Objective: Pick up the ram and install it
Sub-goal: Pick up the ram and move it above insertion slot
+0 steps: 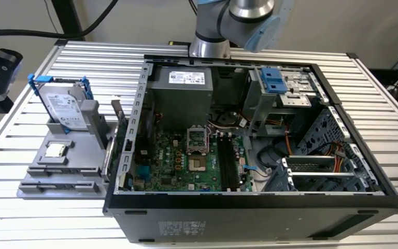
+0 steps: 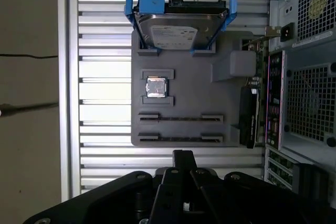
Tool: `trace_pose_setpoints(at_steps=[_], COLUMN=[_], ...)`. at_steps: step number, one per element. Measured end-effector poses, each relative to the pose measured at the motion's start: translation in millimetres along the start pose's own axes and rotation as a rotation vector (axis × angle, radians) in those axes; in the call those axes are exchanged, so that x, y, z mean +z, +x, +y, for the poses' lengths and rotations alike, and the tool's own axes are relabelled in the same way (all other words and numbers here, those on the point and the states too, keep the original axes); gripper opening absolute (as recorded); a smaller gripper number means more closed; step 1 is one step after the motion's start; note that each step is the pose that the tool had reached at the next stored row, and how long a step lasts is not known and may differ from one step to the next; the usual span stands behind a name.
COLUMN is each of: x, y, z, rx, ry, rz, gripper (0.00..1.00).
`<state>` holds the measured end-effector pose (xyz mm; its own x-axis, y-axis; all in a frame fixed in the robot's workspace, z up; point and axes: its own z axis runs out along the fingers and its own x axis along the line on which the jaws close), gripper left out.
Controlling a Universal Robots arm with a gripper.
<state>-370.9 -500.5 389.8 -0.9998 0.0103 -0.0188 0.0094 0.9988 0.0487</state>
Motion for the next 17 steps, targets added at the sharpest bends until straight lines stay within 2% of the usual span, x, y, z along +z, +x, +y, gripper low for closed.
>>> trace_pose_setpoints(at_steps=[11, 17], x=[0.1, 0.2], y=[0.0, 0.1], z=[0.0, 0.0], rx=[-0.002, -0.054], ry=[-0.0001, -0.0011], rz=[0.0000, 0.0025], gripper=[0.00, 0.00])
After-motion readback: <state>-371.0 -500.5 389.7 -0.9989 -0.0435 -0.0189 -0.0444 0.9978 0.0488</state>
